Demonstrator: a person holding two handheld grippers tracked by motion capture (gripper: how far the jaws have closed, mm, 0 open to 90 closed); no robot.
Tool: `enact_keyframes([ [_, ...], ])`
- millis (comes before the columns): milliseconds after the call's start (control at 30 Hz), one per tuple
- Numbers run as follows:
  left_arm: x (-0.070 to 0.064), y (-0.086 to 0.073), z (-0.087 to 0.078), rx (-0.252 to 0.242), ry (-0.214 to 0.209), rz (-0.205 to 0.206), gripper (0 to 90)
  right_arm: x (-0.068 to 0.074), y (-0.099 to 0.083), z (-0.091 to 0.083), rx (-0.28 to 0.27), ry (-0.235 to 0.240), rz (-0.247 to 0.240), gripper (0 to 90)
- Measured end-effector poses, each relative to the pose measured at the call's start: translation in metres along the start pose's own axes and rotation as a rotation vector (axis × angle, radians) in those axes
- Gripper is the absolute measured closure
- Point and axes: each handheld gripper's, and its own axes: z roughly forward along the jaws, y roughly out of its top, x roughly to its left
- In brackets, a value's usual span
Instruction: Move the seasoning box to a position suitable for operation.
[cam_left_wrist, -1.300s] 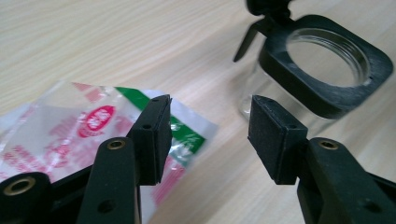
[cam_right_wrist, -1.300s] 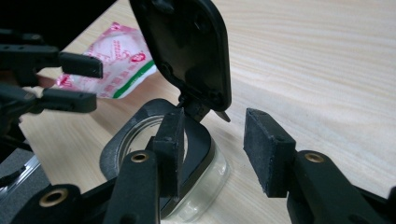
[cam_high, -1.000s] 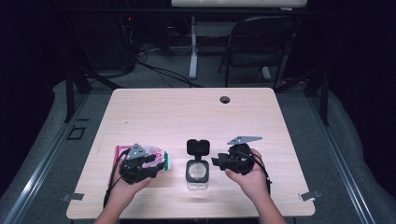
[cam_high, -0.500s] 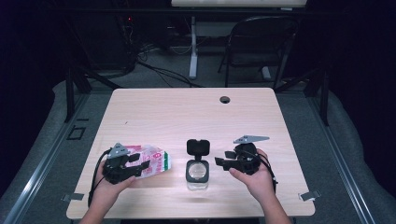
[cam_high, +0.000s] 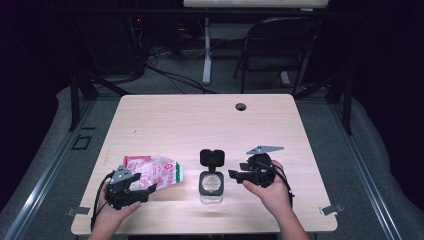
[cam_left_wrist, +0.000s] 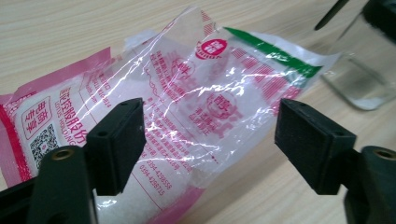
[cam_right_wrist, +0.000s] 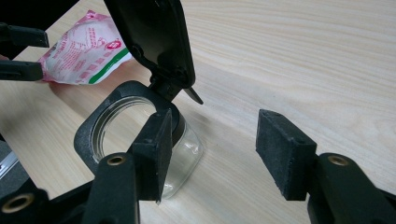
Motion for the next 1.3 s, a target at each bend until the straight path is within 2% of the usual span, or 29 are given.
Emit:
enact_keyframes([
  [167, -0.008, -0.002, 0.011, 0.046, 0.007, 0.043, 19.8, -0.002, 0.000, -0.001, -0.014, -0.014, 0.003, 43.3],
  [233, -0.013, -0.002, 0.015, 0.049, 0.011, 0.050, 16.4, -0.003, -0.001, -0.001, -0.018, -0.015, 0.014, 43.3],
  [333, -0.019, -0.002, 0.022, 0.064, 0.011, 0.065, 16.1, -0.003, -0.001, -0.001, -0.017, -0.014, 0.015, 41.9],
  [533, -0.031, -0.003, 0.033, 0.084, 0.073, 0.155, 16.1, -0.002, 0.000, 0.000, -0.017, -0.017, 0.010, 41.8],
  [767, -0.039, -0.003, 0.045, 0.078, 0.168, 0.221, 16.3, -0.002, -0.001, 0.000, -0.020, -0.020, 0.014, 41.8],
  [1000, -0.038, -0.005, 0.054, 0.091, 0.185, 0.221, 21.0, -0.003, -0.001, 0.000, -0.019, -0.023, 0.016, 41.8],
  [1300, -0.027, -0.009, 0.055, 0.094, 0.211, 0.181, 34.5, -0.004, -0.001, -0.001, -0.028, -0.022, 0.020, 41.8],
])
